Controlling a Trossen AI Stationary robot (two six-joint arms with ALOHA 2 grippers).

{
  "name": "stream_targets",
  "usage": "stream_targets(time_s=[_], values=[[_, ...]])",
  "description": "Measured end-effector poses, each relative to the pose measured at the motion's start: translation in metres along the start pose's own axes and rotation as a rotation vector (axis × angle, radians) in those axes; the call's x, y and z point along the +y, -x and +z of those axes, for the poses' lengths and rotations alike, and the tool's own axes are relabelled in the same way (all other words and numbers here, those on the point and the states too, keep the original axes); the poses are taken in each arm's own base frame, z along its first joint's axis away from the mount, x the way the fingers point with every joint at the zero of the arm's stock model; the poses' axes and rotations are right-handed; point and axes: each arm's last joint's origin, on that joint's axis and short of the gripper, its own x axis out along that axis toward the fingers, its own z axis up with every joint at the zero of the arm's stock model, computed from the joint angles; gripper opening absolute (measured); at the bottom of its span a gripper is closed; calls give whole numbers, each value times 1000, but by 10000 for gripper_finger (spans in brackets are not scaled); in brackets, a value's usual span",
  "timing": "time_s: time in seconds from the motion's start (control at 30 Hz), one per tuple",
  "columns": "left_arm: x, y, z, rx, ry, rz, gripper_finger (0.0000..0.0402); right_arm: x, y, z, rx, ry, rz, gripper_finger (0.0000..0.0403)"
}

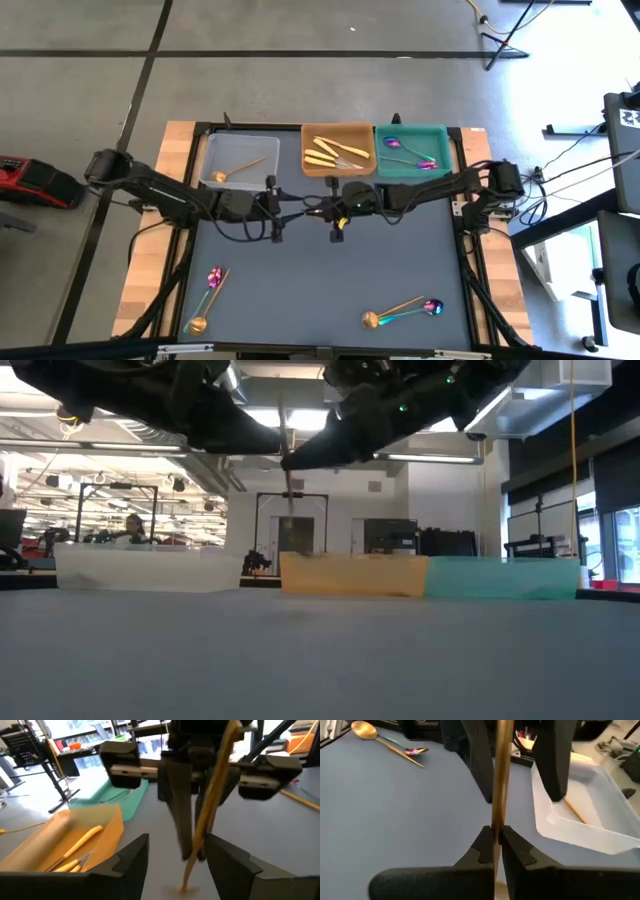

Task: Sort silverware by color (type)
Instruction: Put the gold spoon into the white bin

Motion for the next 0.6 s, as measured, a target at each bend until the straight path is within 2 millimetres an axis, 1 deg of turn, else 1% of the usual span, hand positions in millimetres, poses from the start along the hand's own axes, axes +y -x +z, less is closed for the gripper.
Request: stream_targets(time_s=[0.07, 0.23, 0.43, 0.53, 0.6], values=[[-1, -3, 0, -19, 8, -1, 187, 2, -2, 1, -17, 5, -10, 5], [-5, -10, -1, -68, 28, -12, 183, 1, -1, 4, -41, 23, -39, 5], [-6, -13, -4, -65, 26, -15, 177, 1, -1, 4, -40, 24, -32, 5], [-8, -12, -3, -68, 23, -21, 156, 1, -1, 4, -43, 23, -33, 5], [-9, -11, -3, -69, 9, -25, 131, 1, -1, 4, -43, 23, -33, 5]])
